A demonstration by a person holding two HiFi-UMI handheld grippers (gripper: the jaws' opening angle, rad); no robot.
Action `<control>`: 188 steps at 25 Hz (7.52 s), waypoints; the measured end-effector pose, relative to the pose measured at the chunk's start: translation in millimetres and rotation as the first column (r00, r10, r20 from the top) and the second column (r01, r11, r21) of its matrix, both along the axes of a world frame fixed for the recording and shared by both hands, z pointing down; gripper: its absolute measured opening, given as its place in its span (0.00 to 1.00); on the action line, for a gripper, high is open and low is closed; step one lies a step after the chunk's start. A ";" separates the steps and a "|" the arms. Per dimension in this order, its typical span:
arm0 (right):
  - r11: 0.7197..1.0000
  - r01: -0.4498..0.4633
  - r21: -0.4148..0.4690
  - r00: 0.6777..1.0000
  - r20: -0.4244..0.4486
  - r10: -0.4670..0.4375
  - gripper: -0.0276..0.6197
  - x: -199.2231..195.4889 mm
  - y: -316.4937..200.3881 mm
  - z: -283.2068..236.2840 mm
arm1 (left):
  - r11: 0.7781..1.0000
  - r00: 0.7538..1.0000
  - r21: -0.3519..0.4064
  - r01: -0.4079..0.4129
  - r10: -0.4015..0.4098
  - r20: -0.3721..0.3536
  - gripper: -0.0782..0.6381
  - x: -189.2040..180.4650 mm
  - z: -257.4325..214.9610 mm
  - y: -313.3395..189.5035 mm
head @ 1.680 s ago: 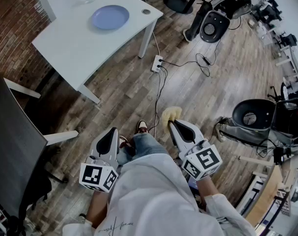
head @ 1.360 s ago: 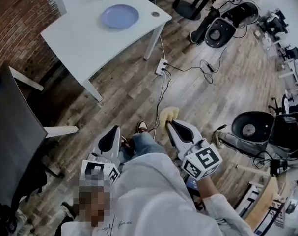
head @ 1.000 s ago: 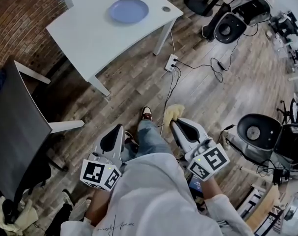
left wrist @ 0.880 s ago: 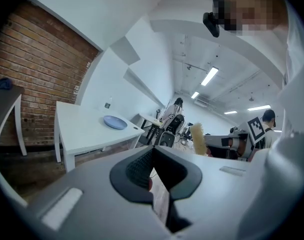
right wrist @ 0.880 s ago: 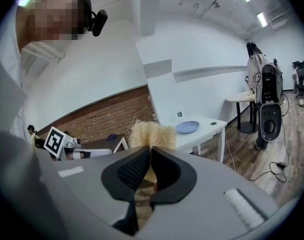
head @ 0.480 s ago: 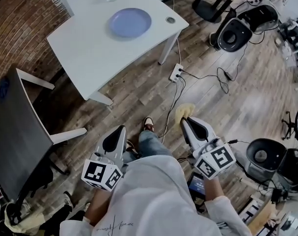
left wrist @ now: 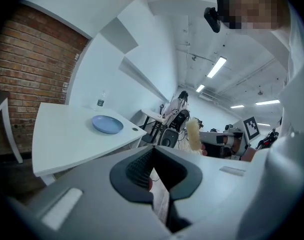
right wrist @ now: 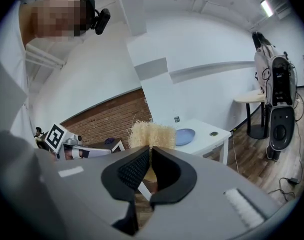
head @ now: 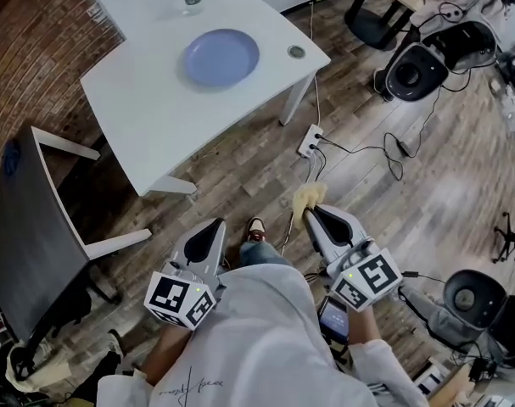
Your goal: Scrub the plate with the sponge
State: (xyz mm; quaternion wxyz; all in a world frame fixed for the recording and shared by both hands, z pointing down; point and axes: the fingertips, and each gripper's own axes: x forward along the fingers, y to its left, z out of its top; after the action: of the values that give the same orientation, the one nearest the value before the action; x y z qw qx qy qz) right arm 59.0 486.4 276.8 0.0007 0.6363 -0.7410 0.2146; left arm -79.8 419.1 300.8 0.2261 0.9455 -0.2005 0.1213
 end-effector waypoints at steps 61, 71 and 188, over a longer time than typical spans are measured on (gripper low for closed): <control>0.979 0.035 -0.200 0.994 -0.098 -0.056 0.08 99.9 -347.4 9.6 | 0.970 0.970 0.010 0.243 -0.243 -0.003 0.13 60.4 6.1 -387.7; 0.968 0.087 -0.234 0.981 -0.152 -0.124 0.08 85.9 -360.6 20.7 | 0.968 0.967 0.006 0.253 -0.253 0.023 0.13 58.0 20.8 -407.1; 0.798 -0.100 -0.595 0.931 -0.339 -0.136 0.08 160.7 -574.5 247.6 | 0.862 0.929 -0.390 0.324 -0.212 0.302 0.18 134.6 222.1 -487.7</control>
State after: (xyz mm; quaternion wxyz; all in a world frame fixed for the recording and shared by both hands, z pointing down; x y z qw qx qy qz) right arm 219.6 -88.1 524.4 0.3423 0.6239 -0.6269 0.3170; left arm 54.8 -68.5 522.9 0.4182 0.8110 -0.3257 0.2476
